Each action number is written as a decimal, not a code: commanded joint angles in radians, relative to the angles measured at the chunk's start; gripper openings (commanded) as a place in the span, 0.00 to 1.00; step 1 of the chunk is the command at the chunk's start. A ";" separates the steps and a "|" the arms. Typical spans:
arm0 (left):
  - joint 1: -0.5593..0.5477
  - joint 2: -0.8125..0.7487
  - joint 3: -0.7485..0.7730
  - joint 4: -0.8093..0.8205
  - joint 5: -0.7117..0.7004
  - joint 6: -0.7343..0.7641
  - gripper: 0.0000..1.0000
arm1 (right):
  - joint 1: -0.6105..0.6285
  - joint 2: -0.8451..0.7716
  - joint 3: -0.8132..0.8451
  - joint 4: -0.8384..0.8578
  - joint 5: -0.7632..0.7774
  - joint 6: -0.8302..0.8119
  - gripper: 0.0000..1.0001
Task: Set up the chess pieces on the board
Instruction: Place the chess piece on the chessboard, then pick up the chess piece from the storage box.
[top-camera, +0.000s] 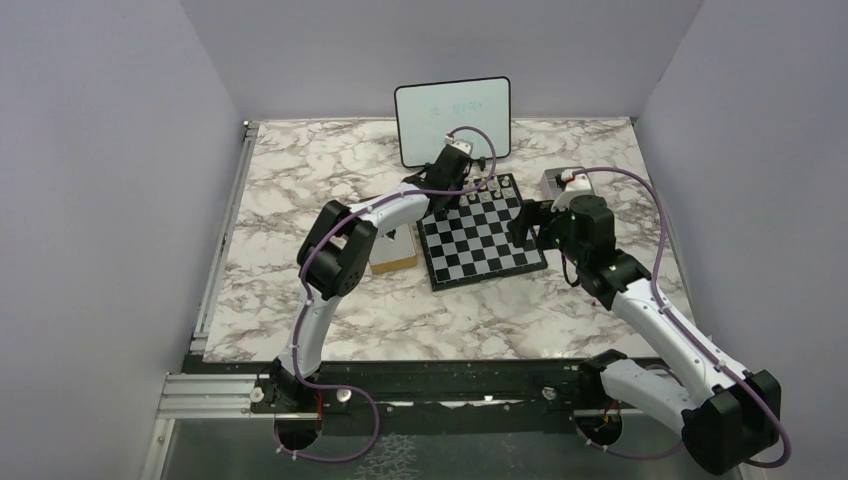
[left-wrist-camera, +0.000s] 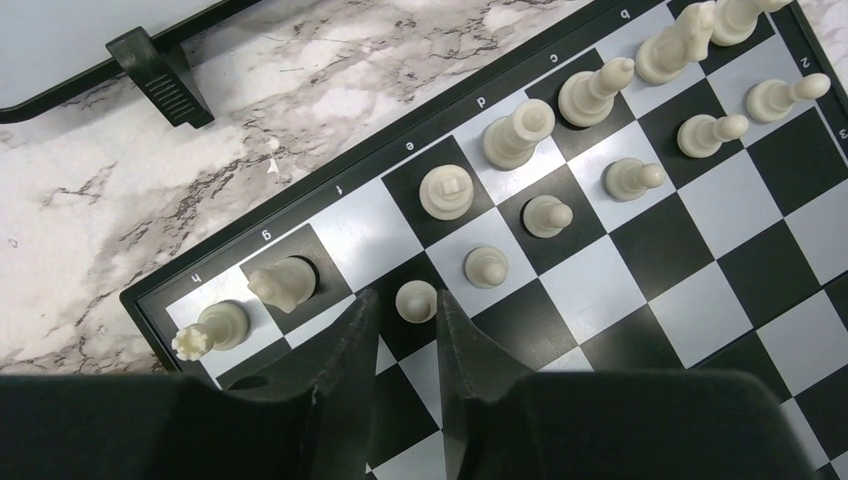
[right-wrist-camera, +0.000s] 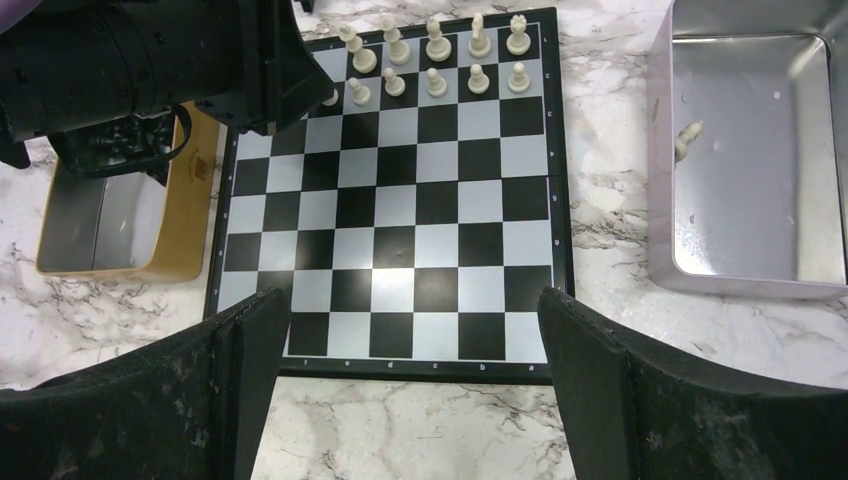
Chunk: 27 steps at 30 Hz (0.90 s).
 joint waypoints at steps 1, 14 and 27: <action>-0.002 -0.045 0.012 -0.027 -0.015 -0.003 0.32 | 0.003 0.009 0.002 0.009 0.012 0.003 1.00; -0.003 -0.231 -0.007 -0.109 0.005 -0.049 0.43 | 0.003 0.039 0.033 -0.018 0.025 0.096 1.00; 0.001 -0.567 -0.221 -0.150 0.293 -0.029 0.58 | -0.004 0.193 0.177 -0.075 0.162 0.061 1.00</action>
